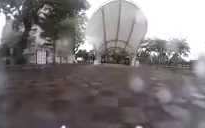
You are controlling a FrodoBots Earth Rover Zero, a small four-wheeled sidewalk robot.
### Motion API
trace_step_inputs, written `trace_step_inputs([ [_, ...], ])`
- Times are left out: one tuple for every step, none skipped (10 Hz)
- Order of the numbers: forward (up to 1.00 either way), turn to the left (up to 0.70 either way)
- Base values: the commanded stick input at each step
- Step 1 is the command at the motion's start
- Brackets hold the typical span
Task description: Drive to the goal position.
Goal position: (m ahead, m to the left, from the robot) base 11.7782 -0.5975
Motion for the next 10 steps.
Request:
trace_step_inputs([
  [1.0, 0.0],
  [1.0, 0.0],
  [1.0, 0.0],
  [1.0, 0.0],
  [1.0, 0.0],
  [1.0, 0.0],
  [1.0, 0.0],
  [1.0, 0.0],
  [1.0, 0.0],
  [1.0, 0.0],
])
